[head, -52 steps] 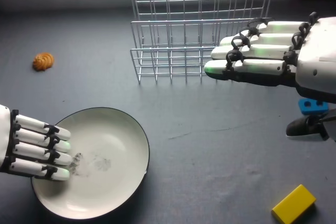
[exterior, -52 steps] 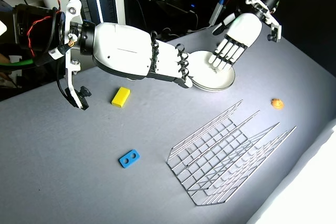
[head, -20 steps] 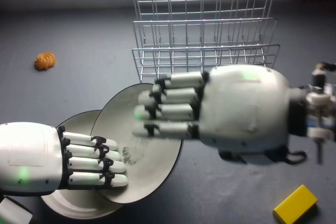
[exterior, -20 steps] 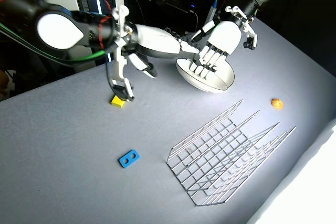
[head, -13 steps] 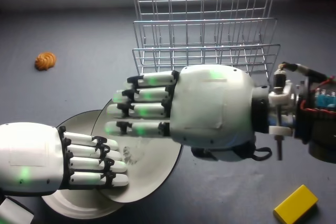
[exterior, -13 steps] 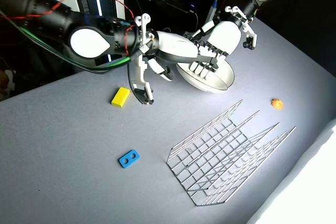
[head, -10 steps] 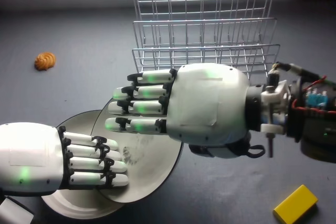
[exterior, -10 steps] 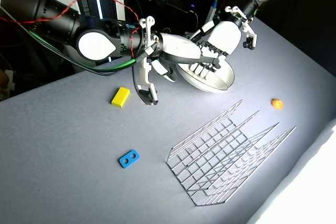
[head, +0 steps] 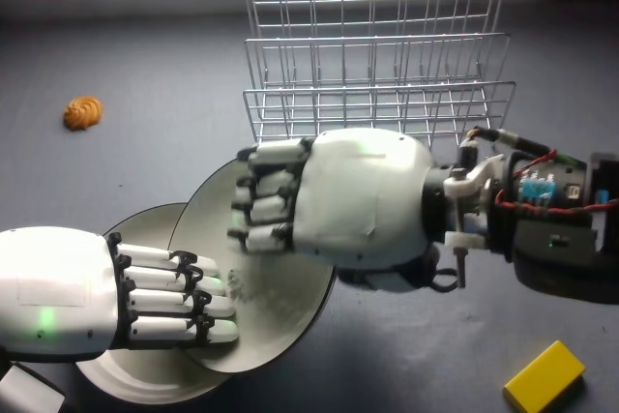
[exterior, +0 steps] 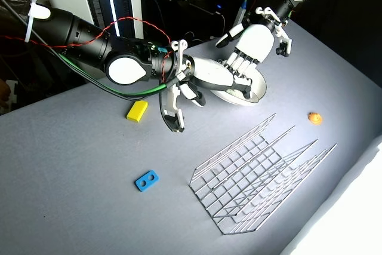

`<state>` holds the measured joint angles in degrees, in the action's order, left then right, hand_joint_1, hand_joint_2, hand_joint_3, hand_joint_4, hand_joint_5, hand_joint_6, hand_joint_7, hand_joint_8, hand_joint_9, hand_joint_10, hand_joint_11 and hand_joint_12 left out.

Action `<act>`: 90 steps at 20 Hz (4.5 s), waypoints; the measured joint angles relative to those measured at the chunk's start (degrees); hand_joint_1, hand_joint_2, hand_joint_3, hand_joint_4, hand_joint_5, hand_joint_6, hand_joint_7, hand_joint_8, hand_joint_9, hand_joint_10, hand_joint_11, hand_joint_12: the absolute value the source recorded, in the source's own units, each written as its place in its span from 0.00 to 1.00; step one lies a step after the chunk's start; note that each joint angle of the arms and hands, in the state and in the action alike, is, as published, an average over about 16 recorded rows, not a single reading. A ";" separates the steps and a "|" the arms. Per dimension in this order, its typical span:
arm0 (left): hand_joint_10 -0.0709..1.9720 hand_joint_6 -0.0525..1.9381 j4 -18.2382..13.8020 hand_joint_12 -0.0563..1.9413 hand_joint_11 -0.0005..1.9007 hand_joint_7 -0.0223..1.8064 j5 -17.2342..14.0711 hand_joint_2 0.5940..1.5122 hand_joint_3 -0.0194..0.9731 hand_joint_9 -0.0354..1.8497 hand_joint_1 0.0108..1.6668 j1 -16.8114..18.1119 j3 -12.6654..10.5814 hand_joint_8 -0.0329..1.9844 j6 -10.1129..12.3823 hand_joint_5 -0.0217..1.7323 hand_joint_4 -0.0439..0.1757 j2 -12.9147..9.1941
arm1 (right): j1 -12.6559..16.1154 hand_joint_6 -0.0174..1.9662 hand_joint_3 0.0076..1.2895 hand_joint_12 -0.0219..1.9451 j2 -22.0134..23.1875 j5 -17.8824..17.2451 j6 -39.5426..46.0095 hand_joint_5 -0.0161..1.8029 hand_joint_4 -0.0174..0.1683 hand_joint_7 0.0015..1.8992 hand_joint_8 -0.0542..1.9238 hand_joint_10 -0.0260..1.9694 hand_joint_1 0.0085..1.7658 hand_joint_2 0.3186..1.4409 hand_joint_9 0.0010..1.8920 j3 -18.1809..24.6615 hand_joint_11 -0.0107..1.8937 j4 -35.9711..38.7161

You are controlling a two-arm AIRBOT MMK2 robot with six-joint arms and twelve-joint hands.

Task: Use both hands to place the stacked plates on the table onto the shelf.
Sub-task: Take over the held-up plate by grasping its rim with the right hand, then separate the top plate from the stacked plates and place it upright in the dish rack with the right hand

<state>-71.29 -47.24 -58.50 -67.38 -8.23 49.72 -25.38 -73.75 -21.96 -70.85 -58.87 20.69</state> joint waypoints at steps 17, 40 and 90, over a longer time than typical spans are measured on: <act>0.04 0.03 8.45 0.02 0.01 0.02 -1.05 0.60 0.04 0.03 0.00 3.82 -1.73 0.01 -0.05 0.02 0.21 -4.21 | 0.72 0.42 0.01 0.65 -1.04 -2.12 -0.47 0.46 0.14 0.49 0.38 0.05 0.64 0.58 0.61 0.58 0.36 -1.27; 0.04 0.04 19.52 0.02 0.01 0.02 8.16 0.60 0.04 0.03 0.01 5.60 -5.88 0.01 -0.26 0.02 0.23 -11.30 | 11.12 0.49 0.00 0.63 7.72 1.18 0.42 0.54 0.19 0.57 0.44 0.09 0.67 0.59 0.64 10.90 0.38 -9.79; 0.04 0.04 2.17 0.02 0.01 0.02 -12.94 0.58 0.04 0.03 0.01 8.46 -6.83 0.01 -0.34 0.02 0.23 -10.47 | 23.52 0.49 0.00 0.63 11.98 7.24 35.29 0.54 0.15 0.57 0.44 0.09 0.69 0.60 0.65 -8.17 0.38 -26.51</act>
<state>-69.12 -60.18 -50.04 -74.22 -8.58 39.24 -1.86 -61.77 -14.72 -35.56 -67.04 -5.82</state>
